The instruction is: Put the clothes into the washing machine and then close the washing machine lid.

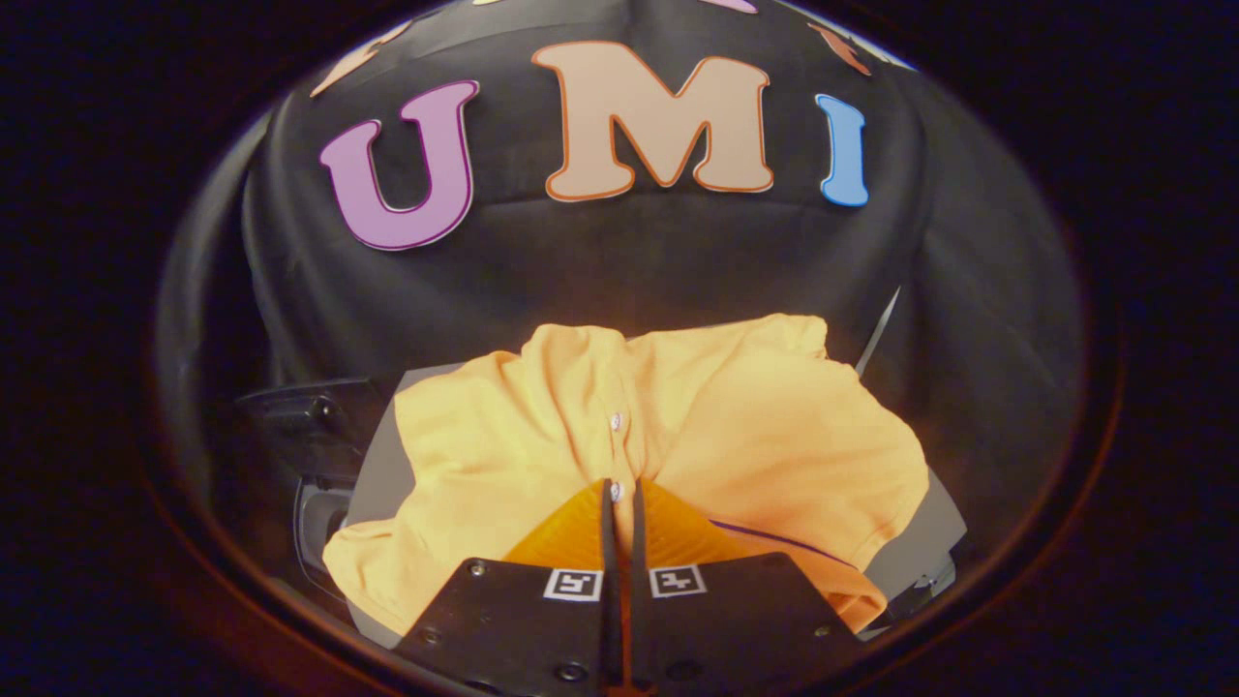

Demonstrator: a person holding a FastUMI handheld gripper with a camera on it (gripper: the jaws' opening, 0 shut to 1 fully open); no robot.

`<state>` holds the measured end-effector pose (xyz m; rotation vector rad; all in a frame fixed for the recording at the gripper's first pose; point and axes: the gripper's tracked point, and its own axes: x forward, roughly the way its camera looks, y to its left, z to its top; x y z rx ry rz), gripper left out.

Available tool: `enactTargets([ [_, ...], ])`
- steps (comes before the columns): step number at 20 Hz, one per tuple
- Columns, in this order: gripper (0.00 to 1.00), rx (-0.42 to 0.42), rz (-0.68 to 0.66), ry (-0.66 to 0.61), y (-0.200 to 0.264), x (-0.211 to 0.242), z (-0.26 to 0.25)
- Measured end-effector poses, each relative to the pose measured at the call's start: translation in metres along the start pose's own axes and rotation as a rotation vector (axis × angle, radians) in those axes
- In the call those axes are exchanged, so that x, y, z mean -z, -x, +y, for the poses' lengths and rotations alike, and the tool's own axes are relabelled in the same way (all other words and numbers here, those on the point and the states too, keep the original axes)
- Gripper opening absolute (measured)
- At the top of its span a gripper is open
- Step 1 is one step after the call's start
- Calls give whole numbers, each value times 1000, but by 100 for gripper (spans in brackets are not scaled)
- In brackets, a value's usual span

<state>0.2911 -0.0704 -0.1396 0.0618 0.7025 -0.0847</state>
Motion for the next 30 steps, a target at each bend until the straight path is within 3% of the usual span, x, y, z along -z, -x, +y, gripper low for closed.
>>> enactTargets([
  [4, 4, -82, -46, -75, 18, 8, 18],
  [10, 1, -77, -155, -252, 49, -2, 26],
  [17, 1, -92, -245, -246, 100, -45, 61],
  [30, 1, -288, -295, -117, 117, -44, 237],
])
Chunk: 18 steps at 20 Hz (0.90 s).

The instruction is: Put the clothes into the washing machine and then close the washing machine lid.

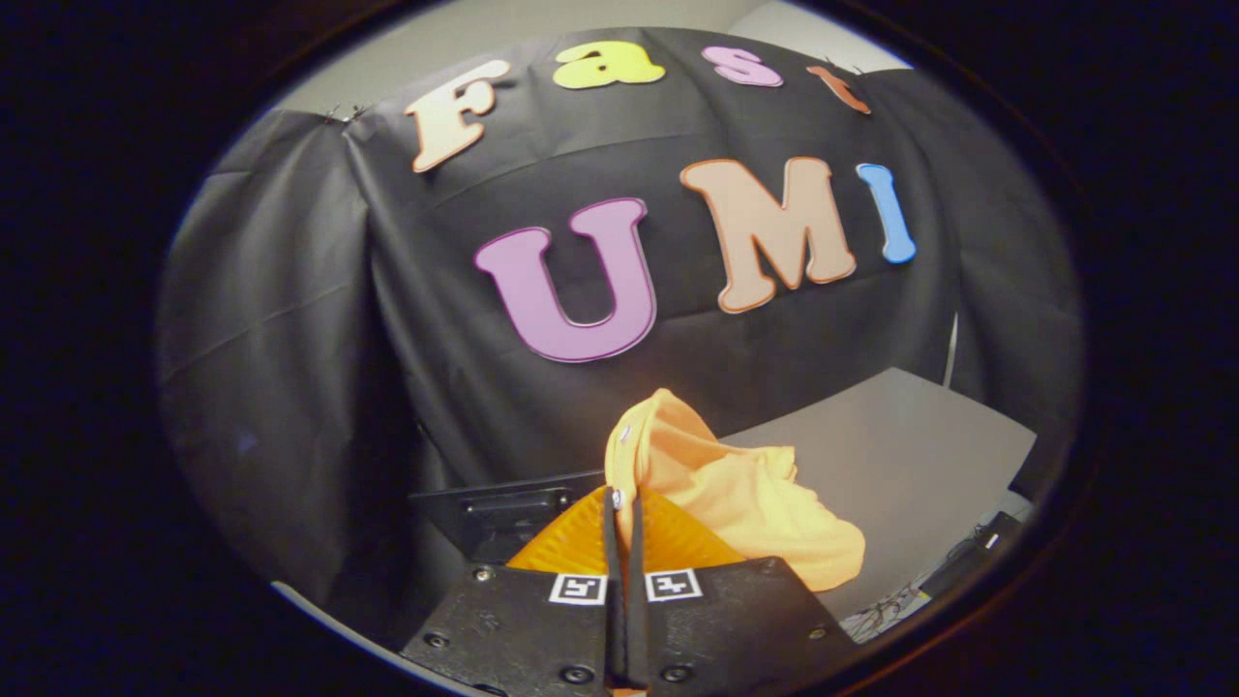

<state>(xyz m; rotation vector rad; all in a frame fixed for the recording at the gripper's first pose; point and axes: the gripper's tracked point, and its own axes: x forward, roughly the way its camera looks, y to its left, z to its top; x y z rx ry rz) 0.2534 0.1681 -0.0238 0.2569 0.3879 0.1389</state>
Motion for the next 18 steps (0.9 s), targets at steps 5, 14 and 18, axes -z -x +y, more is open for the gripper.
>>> enactTargets([
  [5, 0, -50, 35, 44, -22, 38, 46],
  [14, 1, -111, 41, 116, -46, 98, 99],
  [18, 1, -141, 86, 202, -58, 141, 121],
])
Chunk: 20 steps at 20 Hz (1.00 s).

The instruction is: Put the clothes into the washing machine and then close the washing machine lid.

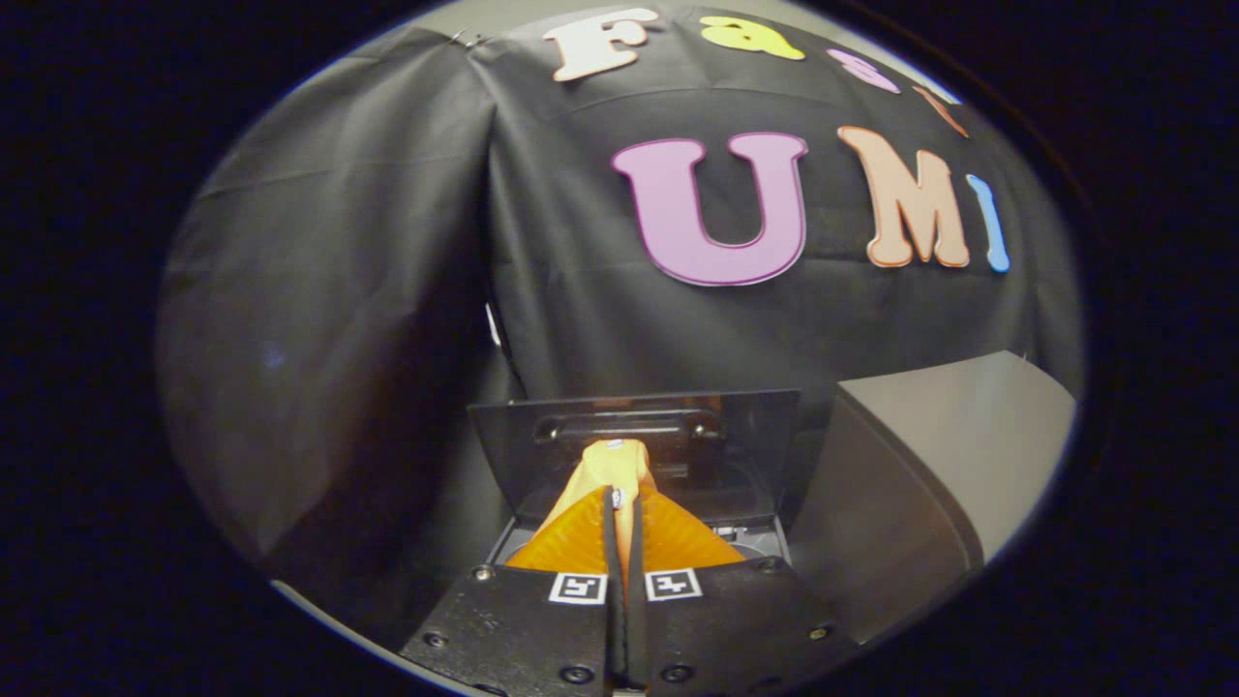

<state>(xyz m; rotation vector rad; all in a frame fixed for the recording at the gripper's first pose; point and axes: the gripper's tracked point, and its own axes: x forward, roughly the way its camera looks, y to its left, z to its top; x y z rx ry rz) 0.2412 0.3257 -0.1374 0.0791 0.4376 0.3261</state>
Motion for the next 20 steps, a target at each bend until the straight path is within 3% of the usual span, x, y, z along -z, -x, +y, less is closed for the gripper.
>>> enactTargets([
  [7, 1, -26, 53, -49, -44, 60, 15],
  [13, 1, 18, 95, -126, -71, 135, -7],
  [17, 1, 57, 121, -120, -81, 166, -25],
  [20, 1, 28, 163, -91, -85, 184, -24],
])
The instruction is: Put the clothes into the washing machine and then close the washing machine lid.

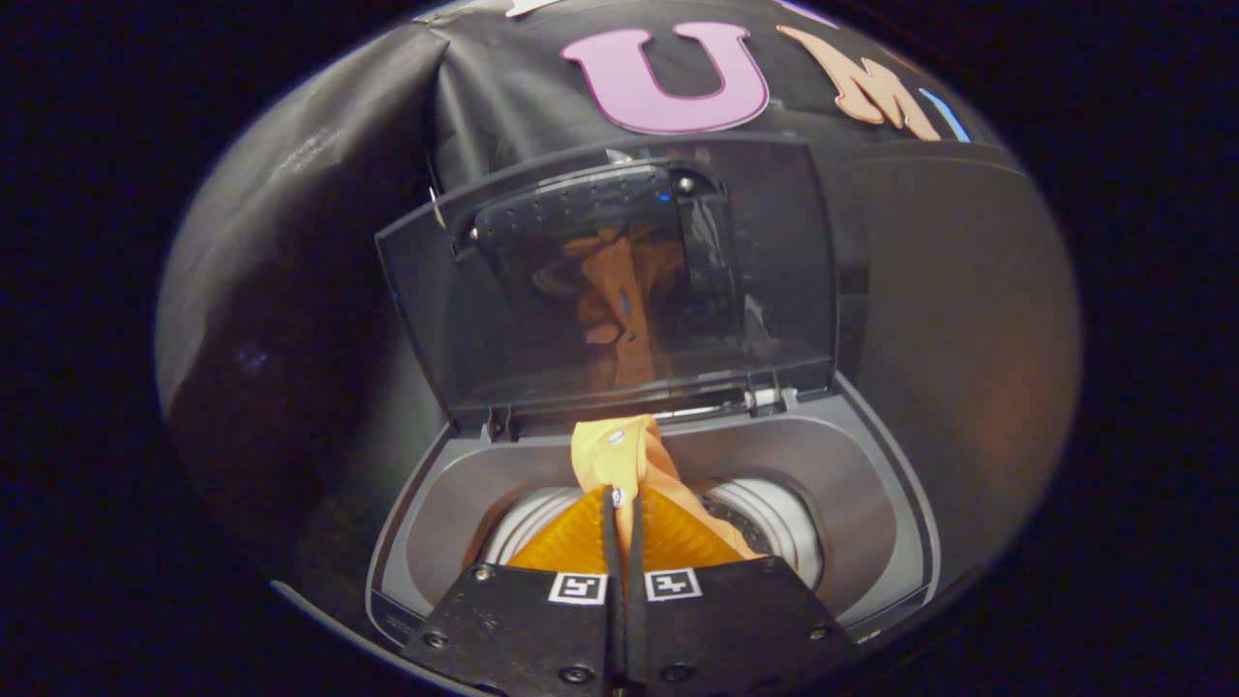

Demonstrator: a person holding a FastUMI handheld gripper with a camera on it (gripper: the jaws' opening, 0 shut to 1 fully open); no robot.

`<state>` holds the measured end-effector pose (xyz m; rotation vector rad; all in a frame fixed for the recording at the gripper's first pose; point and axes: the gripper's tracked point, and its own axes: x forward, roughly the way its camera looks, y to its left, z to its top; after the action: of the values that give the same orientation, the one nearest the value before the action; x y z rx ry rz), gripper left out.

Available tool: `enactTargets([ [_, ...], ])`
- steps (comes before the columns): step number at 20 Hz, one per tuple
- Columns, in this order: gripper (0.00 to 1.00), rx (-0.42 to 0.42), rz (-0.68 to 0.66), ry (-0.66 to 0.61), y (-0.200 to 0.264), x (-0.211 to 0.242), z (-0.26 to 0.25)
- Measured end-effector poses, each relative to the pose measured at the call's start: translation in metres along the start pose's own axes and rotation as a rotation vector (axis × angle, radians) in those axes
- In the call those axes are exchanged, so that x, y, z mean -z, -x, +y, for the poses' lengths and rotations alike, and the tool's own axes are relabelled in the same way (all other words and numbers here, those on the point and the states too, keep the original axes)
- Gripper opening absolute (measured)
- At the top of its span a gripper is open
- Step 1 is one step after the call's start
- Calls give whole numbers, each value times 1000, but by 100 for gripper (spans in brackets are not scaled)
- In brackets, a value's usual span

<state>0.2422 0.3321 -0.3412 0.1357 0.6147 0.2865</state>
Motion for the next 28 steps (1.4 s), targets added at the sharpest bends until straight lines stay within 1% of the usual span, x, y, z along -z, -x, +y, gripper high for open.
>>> enactTargets([
  [3, 1, -6, 24, 51, -7, 11, 0],
  [8, 3, -8, 40, 30, -10, 18, 4],
  [10, 7, -10, 66, 36, -10, 23, 3],
  [12, 12, 10, 52, 55, -10, 20, -2],
  [15, 65, 43, 47, 72, -1, 14, -7],
  [17, 100, 82, 43, 86, 4, 5, -17],
  [18, 100, 112, 37, 99, 5, 1, -21],
  [19, 98, 129, 42, 126, 10, -3, -24],
  [20, 98, 140, 49, 152, 14, -6, -26],
  [22, 98, 136, 60, 201, 18, -15, -21],
  [23, 98, 128, 61, 203, 22, -21, -16],
  [25, 98, 103, 27, 189, 27, -42, -6],
  [28, 98, 97, -29, 160, 40, -80, 5],
])
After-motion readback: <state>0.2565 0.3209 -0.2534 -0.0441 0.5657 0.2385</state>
